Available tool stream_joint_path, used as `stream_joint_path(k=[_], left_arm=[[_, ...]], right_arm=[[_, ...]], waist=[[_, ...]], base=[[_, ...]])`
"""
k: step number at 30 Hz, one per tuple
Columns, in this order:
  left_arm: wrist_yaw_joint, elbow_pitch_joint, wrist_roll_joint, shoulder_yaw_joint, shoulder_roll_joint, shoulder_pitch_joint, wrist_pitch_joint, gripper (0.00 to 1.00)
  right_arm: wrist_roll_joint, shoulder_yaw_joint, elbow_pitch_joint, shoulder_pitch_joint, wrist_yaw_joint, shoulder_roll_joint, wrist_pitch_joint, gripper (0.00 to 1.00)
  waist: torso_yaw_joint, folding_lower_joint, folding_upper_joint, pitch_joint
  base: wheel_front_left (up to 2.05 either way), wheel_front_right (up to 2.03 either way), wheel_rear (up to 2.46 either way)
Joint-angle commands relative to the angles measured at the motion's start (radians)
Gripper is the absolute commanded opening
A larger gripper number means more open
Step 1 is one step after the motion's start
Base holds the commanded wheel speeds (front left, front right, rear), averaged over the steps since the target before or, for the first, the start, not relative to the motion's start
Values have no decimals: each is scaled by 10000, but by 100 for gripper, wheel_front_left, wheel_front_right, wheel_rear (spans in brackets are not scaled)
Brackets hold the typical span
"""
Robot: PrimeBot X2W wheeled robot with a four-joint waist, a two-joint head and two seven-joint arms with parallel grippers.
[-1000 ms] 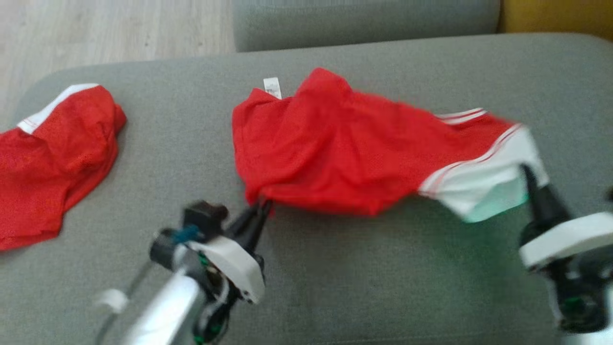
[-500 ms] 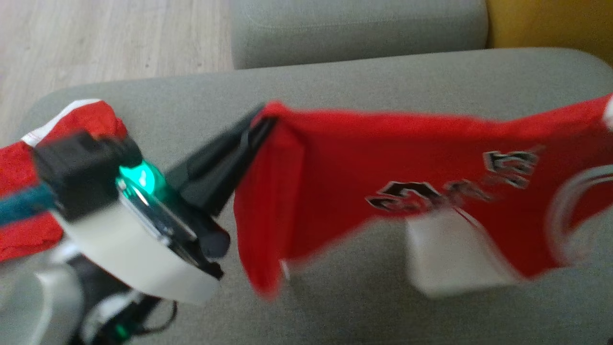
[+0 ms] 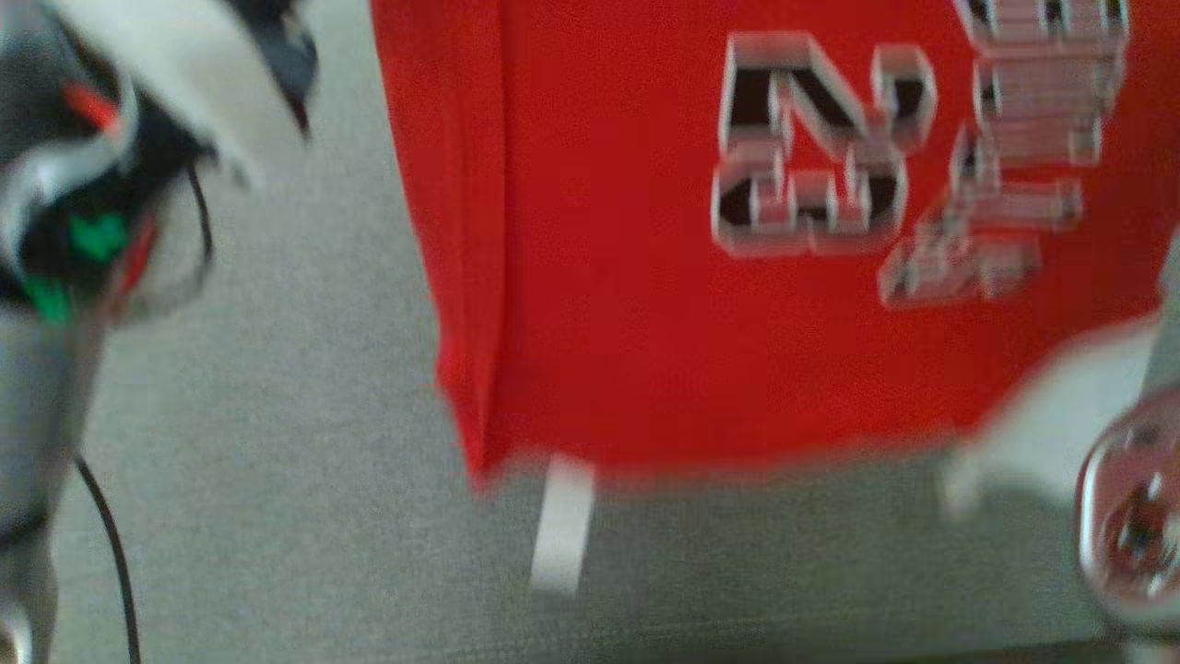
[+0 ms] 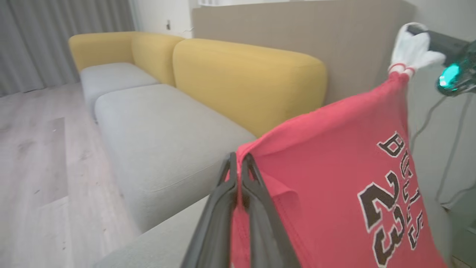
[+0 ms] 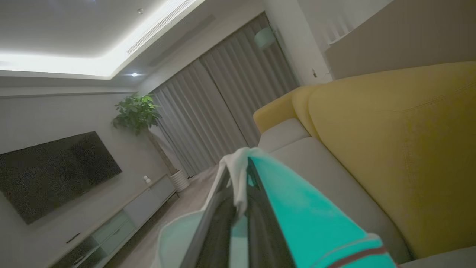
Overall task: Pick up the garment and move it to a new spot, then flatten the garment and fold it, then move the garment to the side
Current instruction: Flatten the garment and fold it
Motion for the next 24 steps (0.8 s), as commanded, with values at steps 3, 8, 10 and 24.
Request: stream_joint_path(k=[3, 8, 10, 24], left_arm=[[-164, 2499, 885, 101, -221, -2877, -384, 0], [-43, 5584, 2538, -521, -1185, -5276, -2154, 0], [102, 6559, 3158, -673, -1532, -6248, -3092, 0], [-782, 10077, 4289, -1854, -1976, -5515, -7734, 0]], right_arm=[[-2251, 303, 2271, -3093, -7, -45, -1684, 0], [-4128, -209, 4886, -5516, -7, -45, -4628, 0], [-4293, -454, 5811, -6653, -7, -45, -5607, 0], [-575, 2329, 6822, -3694, -7, -45, -7678, 0]], waist=[[403, -1, 0, 1953], [836, -1, 0, 2643], [889, -1, 0, 3095], [4, -1, 0, 3146]], base=[[0, 0, 0], [0, 0, 0], [0, 0, 0], [0, 0, 0]])
